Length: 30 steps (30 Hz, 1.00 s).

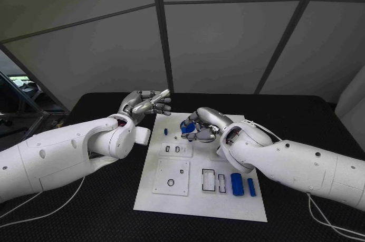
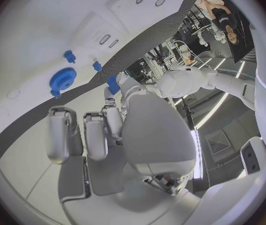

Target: Assemble the parts on the task board

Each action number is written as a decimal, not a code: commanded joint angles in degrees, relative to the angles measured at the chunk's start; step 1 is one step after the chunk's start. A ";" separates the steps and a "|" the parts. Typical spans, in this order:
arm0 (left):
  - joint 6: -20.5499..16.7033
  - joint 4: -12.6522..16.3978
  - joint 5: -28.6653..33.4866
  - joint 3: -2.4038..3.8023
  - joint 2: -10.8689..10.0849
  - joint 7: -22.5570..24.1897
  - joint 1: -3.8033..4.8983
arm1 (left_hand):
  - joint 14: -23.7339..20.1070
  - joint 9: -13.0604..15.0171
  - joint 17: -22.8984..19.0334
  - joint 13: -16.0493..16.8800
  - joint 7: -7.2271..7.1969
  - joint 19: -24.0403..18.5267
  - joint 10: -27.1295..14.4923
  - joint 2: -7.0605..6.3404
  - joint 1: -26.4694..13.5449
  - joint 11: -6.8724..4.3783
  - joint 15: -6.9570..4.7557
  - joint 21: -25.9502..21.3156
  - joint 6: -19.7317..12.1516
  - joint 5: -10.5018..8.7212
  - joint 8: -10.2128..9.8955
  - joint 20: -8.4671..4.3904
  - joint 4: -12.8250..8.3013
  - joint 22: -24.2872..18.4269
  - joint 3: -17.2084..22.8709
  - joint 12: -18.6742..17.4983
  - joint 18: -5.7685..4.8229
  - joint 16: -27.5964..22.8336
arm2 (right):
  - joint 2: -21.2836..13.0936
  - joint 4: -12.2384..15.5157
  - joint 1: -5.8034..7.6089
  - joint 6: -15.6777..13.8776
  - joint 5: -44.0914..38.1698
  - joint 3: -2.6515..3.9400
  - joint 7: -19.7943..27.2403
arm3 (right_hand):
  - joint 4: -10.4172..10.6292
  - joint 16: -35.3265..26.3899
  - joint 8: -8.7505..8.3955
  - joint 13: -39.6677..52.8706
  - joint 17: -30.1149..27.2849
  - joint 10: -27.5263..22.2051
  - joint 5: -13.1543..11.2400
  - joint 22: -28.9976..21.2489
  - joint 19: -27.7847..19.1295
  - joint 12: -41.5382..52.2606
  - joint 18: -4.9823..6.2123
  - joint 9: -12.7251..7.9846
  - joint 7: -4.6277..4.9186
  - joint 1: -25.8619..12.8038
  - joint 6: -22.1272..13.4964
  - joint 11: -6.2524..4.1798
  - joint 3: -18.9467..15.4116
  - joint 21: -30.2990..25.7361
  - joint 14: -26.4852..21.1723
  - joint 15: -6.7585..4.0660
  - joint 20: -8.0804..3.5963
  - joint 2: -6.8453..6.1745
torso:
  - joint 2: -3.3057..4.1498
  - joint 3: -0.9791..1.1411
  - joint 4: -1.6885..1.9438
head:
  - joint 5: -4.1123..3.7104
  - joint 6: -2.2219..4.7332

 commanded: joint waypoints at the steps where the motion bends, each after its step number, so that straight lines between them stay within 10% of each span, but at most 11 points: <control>1: 0.00 0.02 -0.17 0.04 0.13 0.74 0.14 | -0.48 -0.02 0.07 -0.05 0.25 -0.63 0.10 0.58 0.06 0.18 0.08 -0.36 0.27 0.24 -0.22 0.00 -0.31 -0.09 -0.18 -0.23 -0.89 -0.44 | 0.71 -0.39 -0.24 2.12 -4.69 -0.20 -3.23 | -0.17 0.06 -0.07 0.29 7.94 0.03 -0.28 4.94 -0.08 -0.20 0.26 0.35 -0.31 -0.19 0.64 -0.16 0.03 -0.10 4.55 -0.34 -0.31 0.56 | 0.02 -0.01 0.03 | 0.41 -0.32; 30: -0.06 -0.29 -0.17 0.04 0.55 0.74 0.22 | -1.68 0.00 0.40 -0.03 0.42 -3.97 0.22 0.74 0.03 0.44 0.61 -1.89 0.40 0.25 -0.39 0.66 -0.44 -0.85 -0.33 -0.49 -0.96 -2.06 | 2.42 -0.92 -2.92 4.96 -12.21 -0.60 -7.56 | -0.35 -0.06 -0.50 0.11 7.75 -0.16 -1.12 4.74 -0.25 -0.47 0.31 0.38 -0.12 -0.53 0.15 -0.01 -0.06 -0.22 4.51 -0.24 -0.27 0.13 | 0.13 0.13 -0.04 | 1.61 -1.58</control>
